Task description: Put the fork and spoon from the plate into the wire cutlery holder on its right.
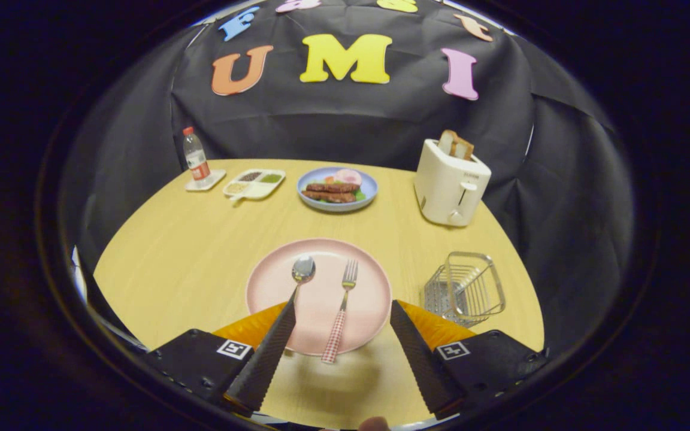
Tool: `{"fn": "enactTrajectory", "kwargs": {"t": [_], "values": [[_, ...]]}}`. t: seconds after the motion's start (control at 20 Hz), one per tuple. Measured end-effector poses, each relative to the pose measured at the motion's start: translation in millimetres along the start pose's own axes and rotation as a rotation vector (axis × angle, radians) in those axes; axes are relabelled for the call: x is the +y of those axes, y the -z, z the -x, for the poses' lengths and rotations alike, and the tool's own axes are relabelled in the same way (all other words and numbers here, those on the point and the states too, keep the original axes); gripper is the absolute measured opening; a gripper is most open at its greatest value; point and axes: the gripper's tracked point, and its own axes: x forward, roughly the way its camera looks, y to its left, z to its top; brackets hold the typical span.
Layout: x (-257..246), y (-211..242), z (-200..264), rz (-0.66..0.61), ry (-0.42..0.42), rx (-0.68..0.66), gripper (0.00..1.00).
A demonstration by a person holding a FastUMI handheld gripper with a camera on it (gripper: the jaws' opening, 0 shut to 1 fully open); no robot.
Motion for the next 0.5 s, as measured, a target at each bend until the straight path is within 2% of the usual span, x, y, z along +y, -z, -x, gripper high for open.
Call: {"fn": "enactTrajectory", "kwargs": {"t": [0.1,0.15,0.35,0.5], "values": [[0.8,10.4,-18.3,-0.004,0.009,0.044,0.96],[0.1,13.8,-27.1,-0.007,0.017,0.065,0.93],[3.6,25.5,-44.0,-0.015,0.009,0.132,0.65],[7.6,33.4,-52.5,-0.017,0.008,0.176,0.62]]}}
